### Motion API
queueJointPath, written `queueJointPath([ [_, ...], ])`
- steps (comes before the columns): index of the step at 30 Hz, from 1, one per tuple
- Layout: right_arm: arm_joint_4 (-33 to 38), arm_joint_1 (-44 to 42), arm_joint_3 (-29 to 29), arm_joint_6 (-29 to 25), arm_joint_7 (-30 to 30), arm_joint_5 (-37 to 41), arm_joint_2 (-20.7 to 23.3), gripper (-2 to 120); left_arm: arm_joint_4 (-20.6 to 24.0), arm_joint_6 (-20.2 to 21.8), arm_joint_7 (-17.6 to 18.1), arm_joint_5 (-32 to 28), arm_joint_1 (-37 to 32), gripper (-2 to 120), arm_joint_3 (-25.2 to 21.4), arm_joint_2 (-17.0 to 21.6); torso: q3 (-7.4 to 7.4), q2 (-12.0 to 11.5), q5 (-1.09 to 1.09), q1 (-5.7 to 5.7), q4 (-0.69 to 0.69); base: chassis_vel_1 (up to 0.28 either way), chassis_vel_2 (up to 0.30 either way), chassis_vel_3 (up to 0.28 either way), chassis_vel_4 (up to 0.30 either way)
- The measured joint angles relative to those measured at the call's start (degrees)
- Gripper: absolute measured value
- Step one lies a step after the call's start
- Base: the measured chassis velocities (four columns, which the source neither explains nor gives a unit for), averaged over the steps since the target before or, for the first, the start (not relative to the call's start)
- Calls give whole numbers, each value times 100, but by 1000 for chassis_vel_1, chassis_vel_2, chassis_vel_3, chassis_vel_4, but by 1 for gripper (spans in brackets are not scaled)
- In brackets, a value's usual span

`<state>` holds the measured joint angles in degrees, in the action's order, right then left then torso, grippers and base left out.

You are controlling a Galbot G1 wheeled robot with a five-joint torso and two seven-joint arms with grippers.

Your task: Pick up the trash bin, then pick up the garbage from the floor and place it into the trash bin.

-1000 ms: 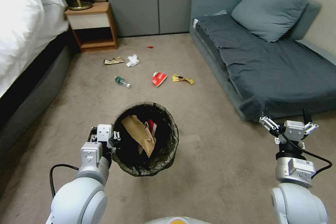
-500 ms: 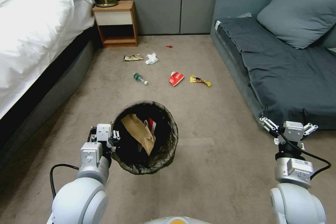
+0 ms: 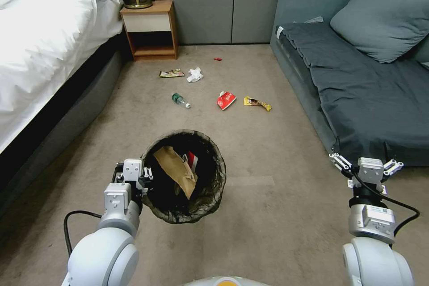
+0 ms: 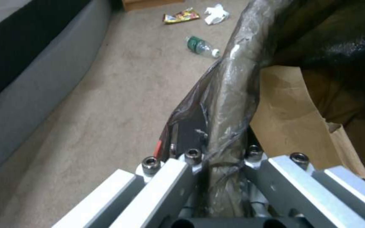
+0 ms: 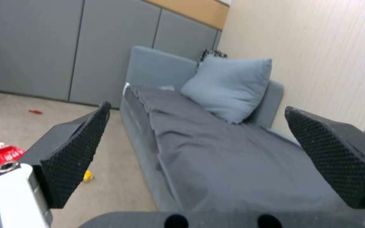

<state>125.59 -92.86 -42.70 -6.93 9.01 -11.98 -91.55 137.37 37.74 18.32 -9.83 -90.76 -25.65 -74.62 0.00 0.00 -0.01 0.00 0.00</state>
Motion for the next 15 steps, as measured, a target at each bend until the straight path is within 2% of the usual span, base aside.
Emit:
queueJointPath([
  [5,-33,-203,-1,-236,-90,-18,-47,100,-3,36,-1,-21,14,0,4,64,0,0,0,0,-1,0,0,0,0],
  [15,-47,-151,1,-219,-322,158,7,100,-3,49,-9,9,-11,0,0,22,0,0,1,0,0,0,0,0,0],
])
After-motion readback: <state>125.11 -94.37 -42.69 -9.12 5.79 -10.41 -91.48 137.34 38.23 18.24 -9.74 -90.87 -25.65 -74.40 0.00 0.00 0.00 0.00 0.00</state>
